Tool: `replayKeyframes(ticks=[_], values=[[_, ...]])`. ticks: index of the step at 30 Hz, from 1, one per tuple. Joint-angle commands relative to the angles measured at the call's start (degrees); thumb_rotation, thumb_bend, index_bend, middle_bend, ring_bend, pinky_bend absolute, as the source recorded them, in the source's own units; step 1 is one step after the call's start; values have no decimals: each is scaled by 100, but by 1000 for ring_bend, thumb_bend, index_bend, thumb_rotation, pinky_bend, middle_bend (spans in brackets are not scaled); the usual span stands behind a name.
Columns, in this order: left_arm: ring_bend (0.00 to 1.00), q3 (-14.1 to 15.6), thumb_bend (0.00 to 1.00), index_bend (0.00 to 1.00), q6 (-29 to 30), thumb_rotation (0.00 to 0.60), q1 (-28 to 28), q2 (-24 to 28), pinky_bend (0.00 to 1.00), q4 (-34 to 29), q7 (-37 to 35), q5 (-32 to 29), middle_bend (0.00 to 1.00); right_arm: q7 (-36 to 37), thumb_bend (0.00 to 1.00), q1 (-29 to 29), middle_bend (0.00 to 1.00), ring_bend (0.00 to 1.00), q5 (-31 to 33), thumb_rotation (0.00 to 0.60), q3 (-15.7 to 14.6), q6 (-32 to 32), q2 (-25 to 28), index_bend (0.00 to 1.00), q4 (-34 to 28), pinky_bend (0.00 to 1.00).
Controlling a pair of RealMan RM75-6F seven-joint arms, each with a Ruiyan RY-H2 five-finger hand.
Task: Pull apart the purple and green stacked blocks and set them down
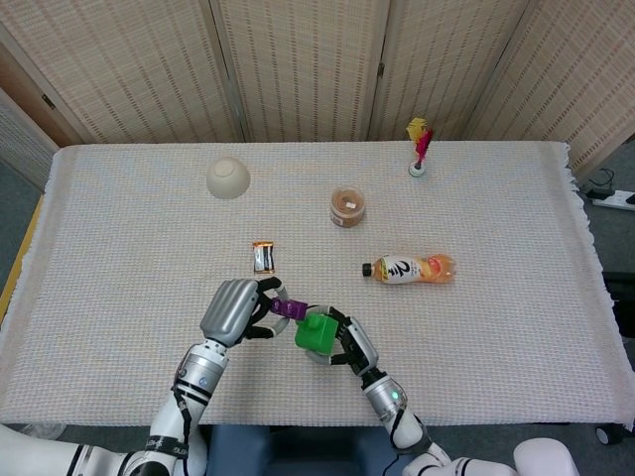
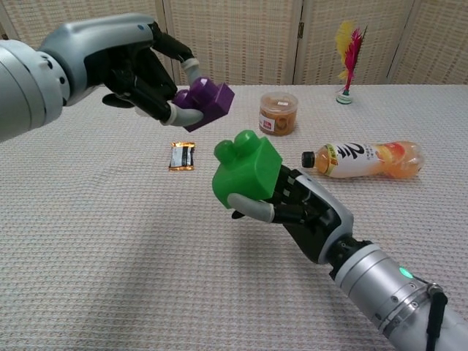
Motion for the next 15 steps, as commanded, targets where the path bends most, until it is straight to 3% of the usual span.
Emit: replayKeyframes(ticks=[1, 7, 15], values=[[1000, -49, 434, 817, 22, 600, 12, 81, 1000, -39, -17, 54, 1000, -42, 239, -25, 289, 365, 25, 600, 37, 19, 45, 579, -36, 439], [1000, -148, 434, 817, 12, 600, 140, 416, 1000, -137, -247, 93, 1000, -787, 239, -8, 300, 370, -74, 600, 205, 231, 462, 596, -396, 439], [1000, 1, 434, 817, -246, 600, 379, 817, 1000, 49, -752, 230, 1000, -3247, 239, 74, 300, 369, -148, 600, 414, 304, 1564, 618, -1495, 439]])
